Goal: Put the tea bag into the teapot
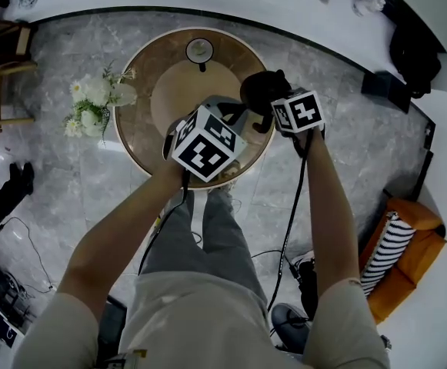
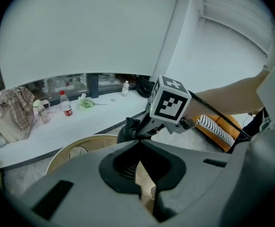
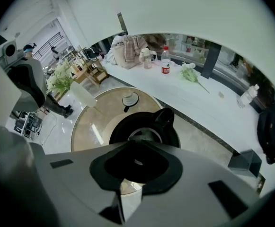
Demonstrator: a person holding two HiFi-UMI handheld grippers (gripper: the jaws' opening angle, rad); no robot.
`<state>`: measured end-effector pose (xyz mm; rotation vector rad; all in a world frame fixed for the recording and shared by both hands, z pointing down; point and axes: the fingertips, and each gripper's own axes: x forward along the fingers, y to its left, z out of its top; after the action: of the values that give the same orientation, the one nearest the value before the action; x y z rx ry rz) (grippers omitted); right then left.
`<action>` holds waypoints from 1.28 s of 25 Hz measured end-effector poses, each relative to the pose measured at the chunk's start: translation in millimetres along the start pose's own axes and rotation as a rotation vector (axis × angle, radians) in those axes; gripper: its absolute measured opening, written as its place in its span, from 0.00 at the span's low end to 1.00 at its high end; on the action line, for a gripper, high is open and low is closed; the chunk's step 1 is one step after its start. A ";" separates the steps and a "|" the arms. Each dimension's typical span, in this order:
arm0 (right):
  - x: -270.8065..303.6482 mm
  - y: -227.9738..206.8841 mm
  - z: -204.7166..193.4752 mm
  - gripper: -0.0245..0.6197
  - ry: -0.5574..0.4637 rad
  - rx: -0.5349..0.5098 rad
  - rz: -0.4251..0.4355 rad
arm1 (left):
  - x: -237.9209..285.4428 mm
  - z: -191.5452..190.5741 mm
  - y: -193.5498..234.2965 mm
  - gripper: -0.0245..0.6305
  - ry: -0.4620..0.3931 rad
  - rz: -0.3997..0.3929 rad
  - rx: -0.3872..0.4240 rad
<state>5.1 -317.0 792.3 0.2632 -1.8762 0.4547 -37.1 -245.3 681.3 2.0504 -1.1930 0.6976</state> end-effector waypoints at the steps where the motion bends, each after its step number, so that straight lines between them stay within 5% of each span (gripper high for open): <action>1: 0.5 -2.2 2.0 0.10 -0.006 0.008 -0.002 | 0.0 -0.8 1.5 0.05 0.000 0.002 -0.003; 15: 19.2 6.1 -2.3 0.05 0.212 -0.253 -0.062 | -1.0 -6.4 8.1 0.05 0.007 -0.003 -0.019; 22: -1.7 2.7 13.3 0.05 -0.013 -0.005 0.022 | -9.1 -9.9 6.5 0.05 0.014 -0.008 -0.009; 32: -90.5 5.5 40.2 0.05 -0.181 0.008 -0.066 | -54.4 28.0 4.2 0.05 -0.035 0.031 0.017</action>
<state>-0.2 -332.9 694.7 0.3808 -2.0361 0.4044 -61.6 -238.7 625.5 2.0701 -1.2446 0.6913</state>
